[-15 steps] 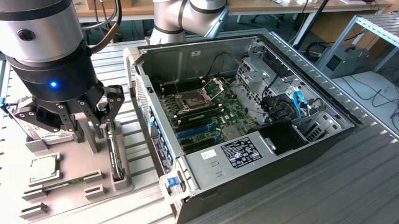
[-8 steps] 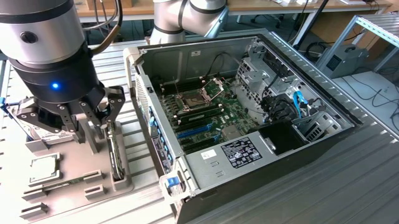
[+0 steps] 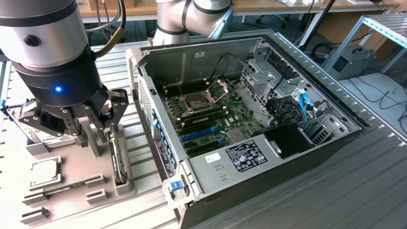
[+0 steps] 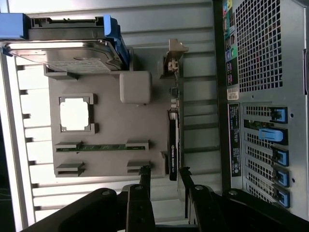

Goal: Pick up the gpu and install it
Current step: 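Pick up the gpu and move the gpu toward the slot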

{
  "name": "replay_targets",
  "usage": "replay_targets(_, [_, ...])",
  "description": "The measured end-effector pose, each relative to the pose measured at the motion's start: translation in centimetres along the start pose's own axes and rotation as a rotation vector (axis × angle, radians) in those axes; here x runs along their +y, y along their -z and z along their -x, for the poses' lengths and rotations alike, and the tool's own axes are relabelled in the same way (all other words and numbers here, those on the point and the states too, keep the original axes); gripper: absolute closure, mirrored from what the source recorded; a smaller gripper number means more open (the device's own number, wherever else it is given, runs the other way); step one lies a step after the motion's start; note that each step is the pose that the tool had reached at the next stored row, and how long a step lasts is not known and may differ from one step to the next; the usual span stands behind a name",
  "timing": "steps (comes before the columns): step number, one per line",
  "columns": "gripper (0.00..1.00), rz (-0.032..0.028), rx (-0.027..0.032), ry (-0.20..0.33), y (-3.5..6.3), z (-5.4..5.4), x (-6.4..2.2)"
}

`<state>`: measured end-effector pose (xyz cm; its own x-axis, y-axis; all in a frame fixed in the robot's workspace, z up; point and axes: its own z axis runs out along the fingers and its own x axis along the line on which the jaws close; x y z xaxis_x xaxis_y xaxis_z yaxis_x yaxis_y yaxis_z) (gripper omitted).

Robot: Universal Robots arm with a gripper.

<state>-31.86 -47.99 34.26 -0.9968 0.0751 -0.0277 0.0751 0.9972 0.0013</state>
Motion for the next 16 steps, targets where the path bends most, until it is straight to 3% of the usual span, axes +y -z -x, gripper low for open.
replay_targets(16, [0.64,0.0001,0.0,0.0,-0.51,0.11,0.01])
